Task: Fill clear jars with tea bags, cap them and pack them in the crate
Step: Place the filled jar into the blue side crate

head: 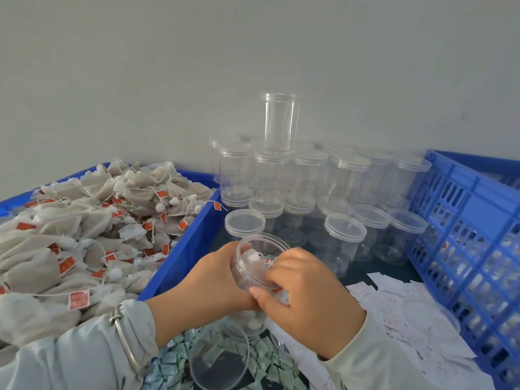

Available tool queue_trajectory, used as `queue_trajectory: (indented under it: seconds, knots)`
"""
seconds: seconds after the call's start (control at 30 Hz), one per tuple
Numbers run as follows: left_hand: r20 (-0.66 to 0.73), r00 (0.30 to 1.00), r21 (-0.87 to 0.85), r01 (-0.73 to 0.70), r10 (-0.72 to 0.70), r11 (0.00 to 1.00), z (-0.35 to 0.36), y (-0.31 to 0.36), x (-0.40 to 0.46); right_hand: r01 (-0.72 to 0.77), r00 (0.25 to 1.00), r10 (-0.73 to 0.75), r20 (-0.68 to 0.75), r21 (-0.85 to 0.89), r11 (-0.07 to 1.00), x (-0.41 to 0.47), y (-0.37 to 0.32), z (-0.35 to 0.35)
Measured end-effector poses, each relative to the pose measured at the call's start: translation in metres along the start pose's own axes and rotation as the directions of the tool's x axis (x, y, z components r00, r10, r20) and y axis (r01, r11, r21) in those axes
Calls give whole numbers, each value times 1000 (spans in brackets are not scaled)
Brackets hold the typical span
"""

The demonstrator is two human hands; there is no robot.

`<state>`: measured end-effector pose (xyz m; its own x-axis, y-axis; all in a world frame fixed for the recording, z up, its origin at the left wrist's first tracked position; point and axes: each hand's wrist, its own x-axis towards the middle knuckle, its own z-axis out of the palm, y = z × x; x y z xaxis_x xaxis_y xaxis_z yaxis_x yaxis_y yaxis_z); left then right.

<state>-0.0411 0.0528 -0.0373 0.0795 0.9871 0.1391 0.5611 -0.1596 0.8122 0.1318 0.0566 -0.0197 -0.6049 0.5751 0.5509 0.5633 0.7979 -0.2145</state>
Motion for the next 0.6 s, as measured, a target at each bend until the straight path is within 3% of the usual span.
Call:
queue_trajectory:
  seconds: [0.1, 0.3, 0.6]
  knots:
    - [-3, 1000, -29, -18, 17, 999, 0, 5, -1, -2, 996, 5, -90, 28, 1000, 1, -2, -4]
    - [-60, 991, -80, -126, 121, 989, 2, 38, 3, -25, 992, 29, -126, 33, 999, 2, -5, -41]
    - [-107, 932, -163, -360, 346, 919, 41, 156, 53, -128, 934, 87, -347, -96, 987, -11, 18, -158]
